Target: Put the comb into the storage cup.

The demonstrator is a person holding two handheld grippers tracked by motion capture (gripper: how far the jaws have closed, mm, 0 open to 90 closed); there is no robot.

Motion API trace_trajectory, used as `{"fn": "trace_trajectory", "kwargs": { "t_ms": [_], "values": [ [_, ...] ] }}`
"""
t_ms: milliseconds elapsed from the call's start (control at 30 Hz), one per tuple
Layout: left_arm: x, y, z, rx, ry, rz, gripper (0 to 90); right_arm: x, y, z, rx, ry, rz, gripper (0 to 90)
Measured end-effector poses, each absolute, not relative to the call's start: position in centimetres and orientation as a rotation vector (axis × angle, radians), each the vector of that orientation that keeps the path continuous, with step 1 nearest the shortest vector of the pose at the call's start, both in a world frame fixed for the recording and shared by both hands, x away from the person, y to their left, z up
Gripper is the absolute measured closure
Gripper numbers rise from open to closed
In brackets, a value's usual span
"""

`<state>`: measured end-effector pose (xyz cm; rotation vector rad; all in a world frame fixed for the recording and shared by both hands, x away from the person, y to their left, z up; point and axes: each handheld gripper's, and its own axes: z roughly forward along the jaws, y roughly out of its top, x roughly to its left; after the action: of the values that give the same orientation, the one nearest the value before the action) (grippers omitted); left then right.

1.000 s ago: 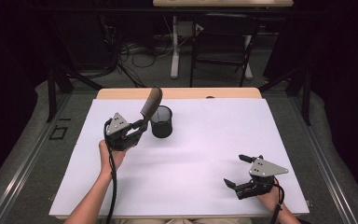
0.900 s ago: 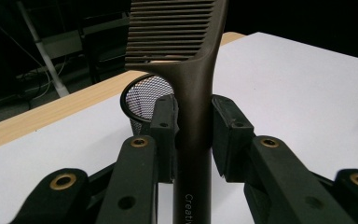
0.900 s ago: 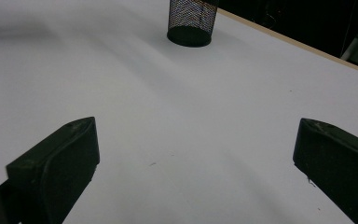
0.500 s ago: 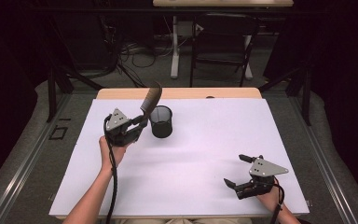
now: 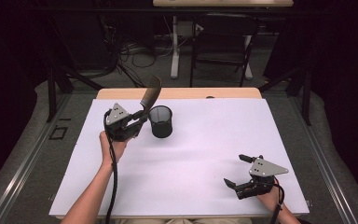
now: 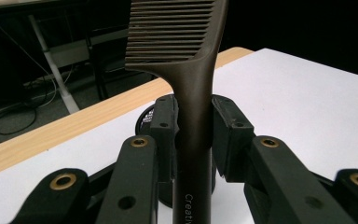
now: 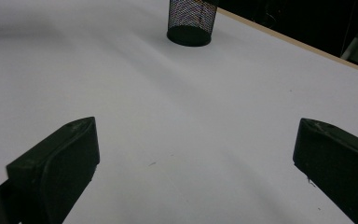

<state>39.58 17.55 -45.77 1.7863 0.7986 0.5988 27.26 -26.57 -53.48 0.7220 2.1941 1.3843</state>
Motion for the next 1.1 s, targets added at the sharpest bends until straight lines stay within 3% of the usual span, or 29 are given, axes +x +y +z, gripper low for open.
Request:
{"fn": "trace_trajectory", "kwargs": {
  "t_ms": [1100],
  "values": [
    [41.3,16.3,-43.8,1.766,0.779,0.621,71.7,27.3,-26.6,-53.5,0.722,2.188,1.383,0.0]
  ]
}}
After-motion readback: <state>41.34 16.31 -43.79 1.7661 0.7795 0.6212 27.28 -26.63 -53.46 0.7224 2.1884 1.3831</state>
